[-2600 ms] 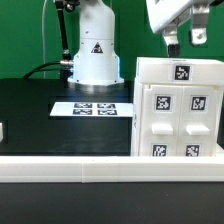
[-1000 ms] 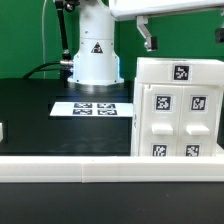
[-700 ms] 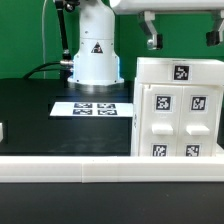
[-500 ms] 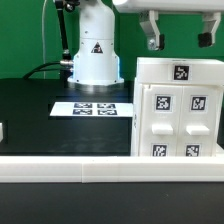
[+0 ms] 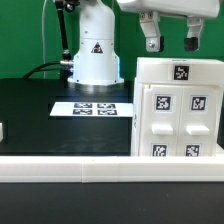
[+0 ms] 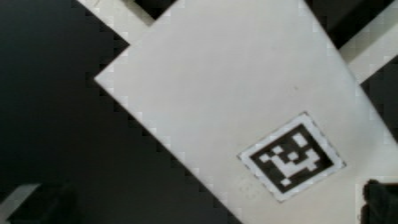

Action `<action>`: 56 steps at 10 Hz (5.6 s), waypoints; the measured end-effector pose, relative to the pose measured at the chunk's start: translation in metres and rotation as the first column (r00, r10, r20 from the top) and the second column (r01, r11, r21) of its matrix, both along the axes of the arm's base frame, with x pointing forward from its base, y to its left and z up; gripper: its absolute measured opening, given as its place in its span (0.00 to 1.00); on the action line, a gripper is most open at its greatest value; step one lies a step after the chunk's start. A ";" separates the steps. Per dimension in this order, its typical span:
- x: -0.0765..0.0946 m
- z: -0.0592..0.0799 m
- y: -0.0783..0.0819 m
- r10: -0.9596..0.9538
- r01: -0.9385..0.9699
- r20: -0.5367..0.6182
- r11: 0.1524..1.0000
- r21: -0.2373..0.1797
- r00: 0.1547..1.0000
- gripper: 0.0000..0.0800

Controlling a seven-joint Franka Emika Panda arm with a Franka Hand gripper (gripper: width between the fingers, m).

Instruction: Assemble cabinet

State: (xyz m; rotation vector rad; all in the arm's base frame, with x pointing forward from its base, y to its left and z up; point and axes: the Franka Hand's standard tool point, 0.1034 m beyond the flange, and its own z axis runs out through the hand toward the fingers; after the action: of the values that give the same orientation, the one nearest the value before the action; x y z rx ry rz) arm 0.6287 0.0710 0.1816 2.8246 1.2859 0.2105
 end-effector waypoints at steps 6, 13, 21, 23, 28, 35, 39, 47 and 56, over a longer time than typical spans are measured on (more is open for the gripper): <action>-0.010 -0.005 0.012 0.491 -0.500 -0.098 0.857 -0.122 0.866 1.00; -0.020 -0.025 0.010 0.536 -0.550 -0.130 0.826 -0.122 0.834 1.00; -0.019 -0.025 0.007 0.388 -0.400 -0.112 0.908 -0.121 0.915 0.70; -0.019 -0.025 0.007 0.244 -0.254 -0.098 0.960 -0.116 0.965 0.70; -0.019 -0.024 0.008 -0.219 0.217 -0.037 0.974 -0.071 0.975 0.70; -0.019 -0.025 0.013 -0.732 0.733 -0.046 0.681 0.008 0.680 0.70; -0.019 -0.025 0.015 -0.875 0.877 -0.066 0.479 0.032 0.480 0.70; -0.019 -0.027 0.020 -0.972 0.977 -0.148 -0.195 0.089 -0.181 0.70; -0.021 -0.026 0.023 -0.673 0.684 -0.236 -0.728 0.046 -0.701 0.70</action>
Offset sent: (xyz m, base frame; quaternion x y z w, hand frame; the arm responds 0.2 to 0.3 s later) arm -0.0054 0.0267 0.0045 0.0059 -0.0346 -0.2725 0.9615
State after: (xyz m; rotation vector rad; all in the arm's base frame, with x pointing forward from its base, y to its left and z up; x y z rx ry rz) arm 0.6074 0.0936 0.1553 2.3312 -2.2464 0.1280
